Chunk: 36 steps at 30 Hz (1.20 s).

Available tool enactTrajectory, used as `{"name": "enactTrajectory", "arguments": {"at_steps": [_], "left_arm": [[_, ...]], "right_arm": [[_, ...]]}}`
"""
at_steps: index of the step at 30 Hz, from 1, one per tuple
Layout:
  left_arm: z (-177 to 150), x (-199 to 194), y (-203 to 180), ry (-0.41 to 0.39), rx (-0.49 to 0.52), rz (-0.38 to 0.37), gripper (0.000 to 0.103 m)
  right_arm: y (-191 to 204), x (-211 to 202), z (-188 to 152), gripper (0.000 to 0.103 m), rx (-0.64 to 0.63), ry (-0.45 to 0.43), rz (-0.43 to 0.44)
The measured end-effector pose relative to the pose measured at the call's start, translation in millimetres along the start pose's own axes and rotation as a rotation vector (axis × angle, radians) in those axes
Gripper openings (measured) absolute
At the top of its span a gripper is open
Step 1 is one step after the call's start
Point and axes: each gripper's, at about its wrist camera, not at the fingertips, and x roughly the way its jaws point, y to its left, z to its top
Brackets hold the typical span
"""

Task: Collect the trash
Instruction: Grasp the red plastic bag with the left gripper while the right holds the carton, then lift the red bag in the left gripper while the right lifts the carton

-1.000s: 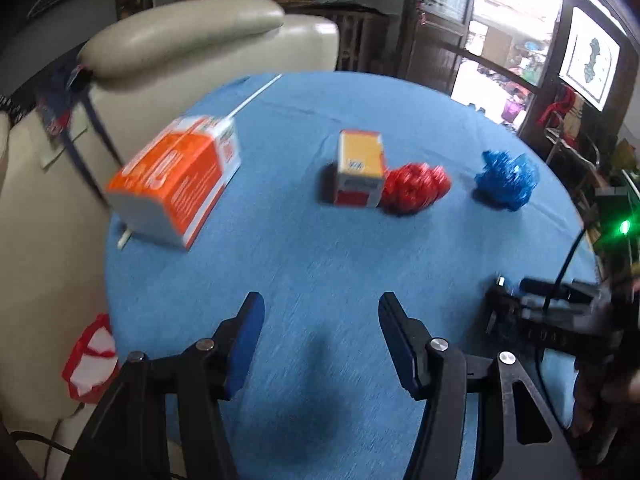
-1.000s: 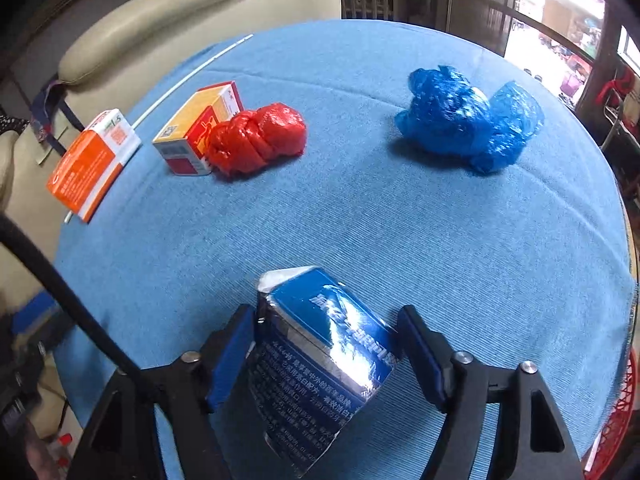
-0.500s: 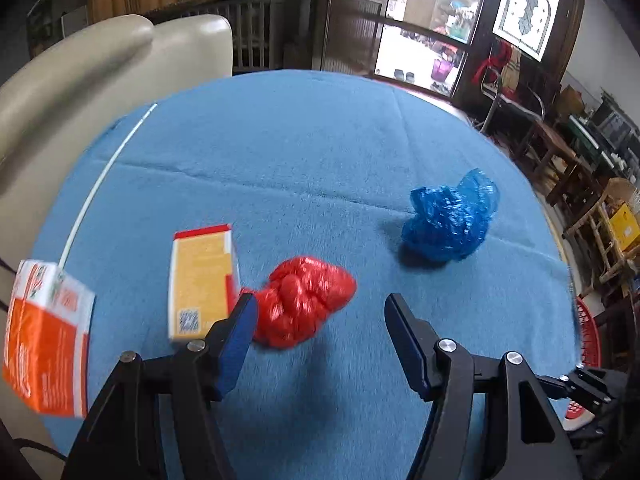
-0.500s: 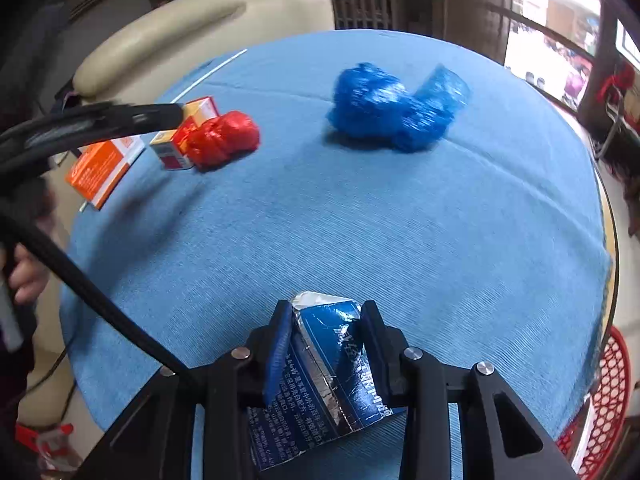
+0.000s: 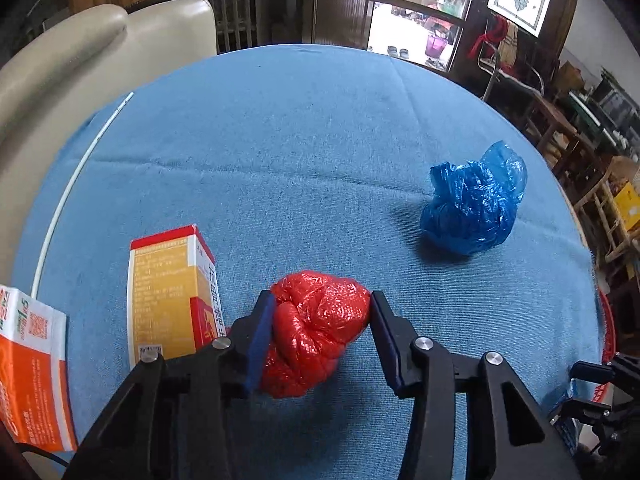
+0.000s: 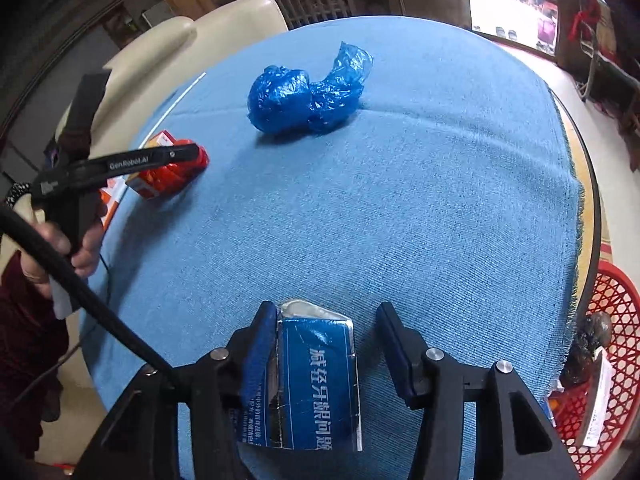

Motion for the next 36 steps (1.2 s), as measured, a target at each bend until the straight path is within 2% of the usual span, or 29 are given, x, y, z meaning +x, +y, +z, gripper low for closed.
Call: {"name": "enactTrajectory", "arguments": {"at_steps": [7, 11, 17, 22, 23, 25, 28, 30, 36], "left_arm": [[-26, -24, -15, -0.018, -0.038, -0.04, 0.044], [-53, -53, -30, -0.054, -0.017, -0.054, 0.044], [-87, -87, -30, -0.079, -0.069, -0.069, 0.044], [-96, -95, -26, -0.087, -0.102, -0.054, 0.044], [-96, -96, -26, -0.086, -0.106, -0.052, 0.045], [-97, -98, -26, -0.088, -0.116, -0.052, 0.045], [-98, -101, -28, -0.093, -0.127, -0.05, 0.045], [-100, -104, -29, -0.101, -0.131, -0.05, 0.045], [-108, -105, -32, -0.1, -0.14, -0.056, 0.045]], "right_arm": [[-22, -19, -1, 0.056, 0.078, 0.01, 0.087], [-41, -32, -8, 0.056, 0.159, 0.052, 0.148], [-46, -46, -28, 0.056, 0.221, 0.17, 0.29], [-44, -32, -41, 0.056, 0.288, 0.295, 0.42], [-44, -26, -39, 0.056, 0.302, 0.311, 0.418], [-45, -19, -30, 0.056, 0.311, 0.303, 0.359], [-48, -30, -3, 0.056, 0.281, 0.118, 0.224], [-44, -33, 9, 0.058, 0.254, 0.063, 0.185], [-24, -33, 0, 0.06, 0.177, 0.09, 0.122]]}}
